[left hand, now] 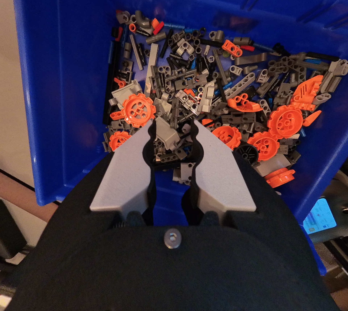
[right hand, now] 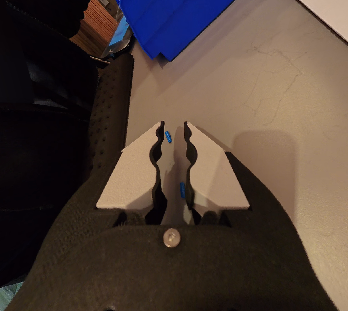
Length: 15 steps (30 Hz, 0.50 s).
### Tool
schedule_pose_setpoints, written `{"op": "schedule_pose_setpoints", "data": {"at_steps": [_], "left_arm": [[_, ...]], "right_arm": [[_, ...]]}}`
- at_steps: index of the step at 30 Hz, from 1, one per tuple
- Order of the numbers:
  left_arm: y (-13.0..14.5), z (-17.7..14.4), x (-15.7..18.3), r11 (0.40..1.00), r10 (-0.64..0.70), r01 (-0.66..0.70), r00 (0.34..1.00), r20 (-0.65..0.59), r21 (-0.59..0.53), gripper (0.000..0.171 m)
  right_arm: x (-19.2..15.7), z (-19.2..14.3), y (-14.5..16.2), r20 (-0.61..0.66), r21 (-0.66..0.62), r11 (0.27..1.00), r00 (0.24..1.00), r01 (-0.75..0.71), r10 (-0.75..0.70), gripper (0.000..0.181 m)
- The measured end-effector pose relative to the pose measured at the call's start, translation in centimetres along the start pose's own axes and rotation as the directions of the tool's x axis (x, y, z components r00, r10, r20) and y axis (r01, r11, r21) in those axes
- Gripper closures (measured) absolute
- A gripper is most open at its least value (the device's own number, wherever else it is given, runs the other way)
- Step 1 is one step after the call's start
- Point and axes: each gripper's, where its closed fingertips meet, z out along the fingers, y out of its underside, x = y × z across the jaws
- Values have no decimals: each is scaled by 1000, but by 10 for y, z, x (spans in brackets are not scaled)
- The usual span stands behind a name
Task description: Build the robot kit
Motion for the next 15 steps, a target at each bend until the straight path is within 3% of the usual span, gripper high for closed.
{"op": "schedule_pose_setpoints", "data": {"at_steps": [9, 15], "left_arm": [[-10, 2, 16, 999, 46, -45, 998, -40, 29, 137], [-28, 11, 53, 992, 116, -105, 978, -171, 77, 134]], "right_arm": [[0, 0, 0, -1, 0, 1000, 1000, 2, -2, 163], [-1, -1, -1, -1, 3, 1000, 1000, 4, -4, 162]]}}
